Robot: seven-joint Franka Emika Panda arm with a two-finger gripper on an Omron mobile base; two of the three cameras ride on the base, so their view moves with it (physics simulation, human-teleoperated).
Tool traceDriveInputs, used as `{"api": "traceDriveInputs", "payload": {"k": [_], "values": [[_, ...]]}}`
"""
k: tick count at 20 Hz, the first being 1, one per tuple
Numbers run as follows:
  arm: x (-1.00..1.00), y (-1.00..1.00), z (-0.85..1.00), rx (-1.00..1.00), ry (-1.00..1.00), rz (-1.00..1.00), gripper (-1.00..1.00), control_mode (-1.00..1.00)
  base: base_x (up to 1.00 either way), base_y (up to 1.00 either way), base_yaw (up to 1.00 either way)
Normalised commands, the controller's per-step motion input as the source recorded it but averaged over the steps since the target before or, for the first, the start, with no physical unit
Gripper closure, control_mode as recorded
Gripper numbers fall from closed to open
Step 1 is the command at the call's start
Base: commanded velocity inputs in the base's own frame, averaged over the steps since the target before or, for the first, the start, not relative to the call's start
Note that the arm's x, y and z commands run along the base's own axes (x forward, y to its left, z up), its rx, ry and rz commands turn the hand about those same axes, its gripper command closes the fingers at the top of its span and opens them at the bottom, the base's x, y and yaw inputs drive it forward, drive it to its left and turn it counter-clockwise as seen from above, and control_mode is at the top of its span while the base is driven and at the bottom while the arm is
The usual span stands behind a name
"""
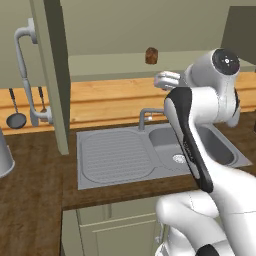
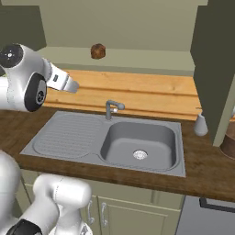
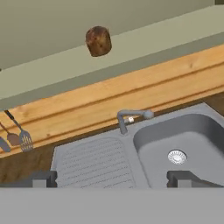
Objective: Open the cabinet, pick up the bread from the cabinet and place it in the basket. Then move the basket to the dining counter.
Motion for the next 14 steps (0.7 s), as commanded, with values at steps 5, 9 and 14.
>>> {"api": "traceDriveInputs", "payload": {"k": [5, 9, 14], "values": [[0.74, 0.28, 0.5, -0.18, 0.1, 0.08, -1.0, -1.0, 0.0, 0.0, 0.0], [0.66, 0.15, 0.19, -0.25, 0.11, 0.0, -1.0, -1.0, 0.0, 0.0, 0.0], [0.54, -0.05, -0.03, -0.01, 0.04, -0.03, -1.0, -1.0, 0.0, 0.0, 0.0]]}}
